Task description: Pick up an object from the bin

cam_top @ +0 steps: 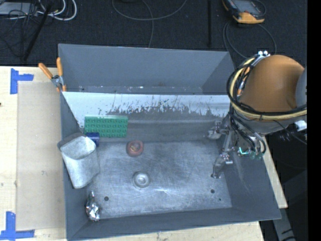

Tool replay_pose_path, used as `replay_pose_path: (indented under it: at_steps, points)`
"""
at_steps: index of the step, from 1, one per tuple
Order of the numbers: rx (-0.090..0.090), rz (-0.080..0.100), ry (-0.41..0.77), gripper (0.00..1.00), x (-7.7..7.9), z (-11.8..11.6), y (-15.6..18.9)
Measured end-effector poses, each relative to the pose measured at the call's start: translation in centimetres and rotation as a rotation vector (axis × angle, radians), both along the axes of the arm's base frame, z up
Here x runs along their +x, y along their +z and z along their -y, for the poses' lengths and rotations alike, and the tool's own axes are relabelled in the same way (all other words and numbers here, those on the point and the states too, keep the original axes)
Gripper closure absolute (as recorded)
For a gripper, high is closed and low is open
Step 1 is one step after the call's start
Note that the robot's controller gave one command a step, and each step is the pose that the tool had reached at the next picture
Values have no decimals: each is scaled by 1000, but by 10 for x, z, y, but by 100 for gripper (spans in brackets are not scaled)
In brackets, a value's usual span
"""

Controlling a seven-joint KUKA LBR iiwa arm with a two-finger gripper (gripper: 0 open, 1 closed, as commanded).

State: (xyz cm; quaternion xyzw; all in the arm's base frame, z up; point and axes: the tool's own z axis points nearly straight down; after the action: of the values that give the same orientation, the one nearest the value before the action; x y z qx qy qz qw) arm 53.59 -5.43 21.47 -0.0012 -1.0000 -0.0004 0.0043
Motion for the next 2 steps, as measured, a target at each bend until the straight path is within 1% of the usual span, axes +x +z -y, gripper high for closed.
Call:
replay_pose_path:
  at_steps: [1, 2]
  points:
    - [3, 0, 151, 0, -27, -66, -85]
    - [-1, 11, -13, 0, 21, -86, -67]
